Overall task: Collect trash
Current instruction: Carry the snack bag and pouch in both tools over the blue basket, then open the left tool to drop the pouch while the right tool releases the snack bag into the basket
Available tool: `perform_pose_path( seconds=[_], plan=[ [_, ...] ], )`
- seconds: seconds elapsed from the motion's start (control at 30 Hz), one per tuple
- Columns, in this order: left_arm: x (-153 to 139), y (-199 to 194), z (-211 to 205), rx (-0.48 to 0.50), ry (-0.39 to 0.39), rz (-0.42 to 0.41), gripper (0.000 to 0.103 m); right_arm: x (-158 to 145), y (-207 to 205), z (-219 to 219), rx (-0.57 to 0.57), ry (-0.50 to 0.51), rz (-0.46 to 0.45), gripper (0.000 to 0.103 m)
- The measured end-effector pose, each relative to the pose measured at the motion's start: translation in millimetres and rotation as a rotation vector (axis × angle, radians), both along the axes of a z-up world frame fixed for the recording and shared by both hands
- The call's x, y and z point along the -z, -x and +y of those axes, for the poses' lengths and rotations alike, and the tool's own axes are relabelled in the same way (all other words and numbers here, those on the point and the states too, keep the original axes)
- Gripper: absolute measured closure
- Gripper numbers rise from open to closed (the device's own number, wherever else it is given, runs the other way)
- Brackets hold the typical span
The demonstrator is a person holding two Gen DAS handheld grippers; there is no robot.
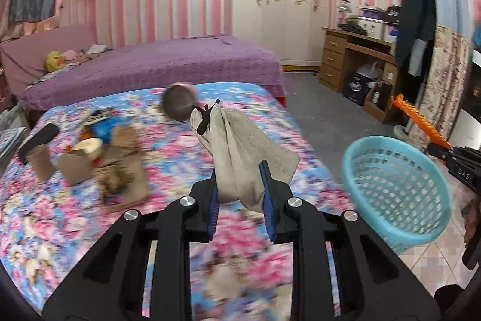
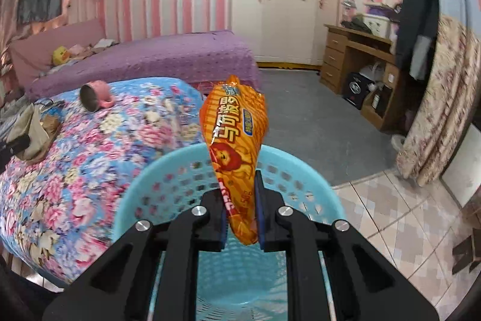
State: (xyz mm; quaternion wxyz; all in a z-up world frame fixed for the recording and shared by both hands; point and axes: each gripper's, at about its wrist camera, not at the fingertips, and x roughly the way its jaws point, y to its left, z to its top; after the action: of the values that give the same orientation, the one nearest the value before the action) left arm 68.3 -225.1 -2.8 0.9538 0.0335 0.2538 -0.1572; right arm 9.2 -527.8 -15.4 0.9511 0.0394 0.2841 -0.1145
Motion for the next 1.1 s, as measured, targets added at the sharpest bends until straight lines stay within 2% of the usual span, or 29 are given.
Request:
perform_pose_path(
  seconds=[0.07,0.37,0.5,0.6,0.63,0.67,0.73,0.77,1.0,1.1],
  plan=[
    [2.3,0.1,-19.6,0.035,0.002,-0.003,0.08,3.3,4.5,-12.3,0.02,-0.027,-0.004,0.088],
    [13.2,-3.7,-104.1,0.183,0.043,0.043,0.08,9.2,17.8,-37.8,0.096,-0.035,-0.015,0.088],
    [21.0,1.8,-139.8,0.247,0.011,0.045,0.079,12.8,20.7,-44.3,0.112,-0.046,-0.018,0.088],
    [29.6,0.6,-160.1,0.281,-0.015,0.07,0.075,14.1,21.7,-47.1,0.118,-0.048,-0.019,0.088],
    [30.5,-0.6,-162.5,0.285,-0.015,0.076,0.067,14.0,21.9,-47.7,0.12,-0.049,-0.02,0.088],
    [32.1,-2.7,-164.4,0.284,-0.021,0.084,0.051,14.3,22.3,-47.9,0.12,-0.05,-0.021,0.088],
    [30.8,-5.9,-163.0,0.254,-0.025,0.073,0.035,14.7,22.0,-47.9,0.121,-0.051,-0.019,0.088],
    [30.3,-7.5,-160.9,0.25,-0.025,0.072,0.03,14.9,21.6,-47.6,0.121,-0.054,-0.019,0.088],
    [14.2,-13.6,-115.4,0.133,-0.053,-0.011,0.01,14.2,15.7,-36.5,0.121,-0.054,-0.025,0.088],
    [9.4,-15.1,-90.4,0.084,-0.04,-0.011,0.008,14.6,12.6,-27.0,0.121,-0.049,-0.027,0.088]
  ],
)
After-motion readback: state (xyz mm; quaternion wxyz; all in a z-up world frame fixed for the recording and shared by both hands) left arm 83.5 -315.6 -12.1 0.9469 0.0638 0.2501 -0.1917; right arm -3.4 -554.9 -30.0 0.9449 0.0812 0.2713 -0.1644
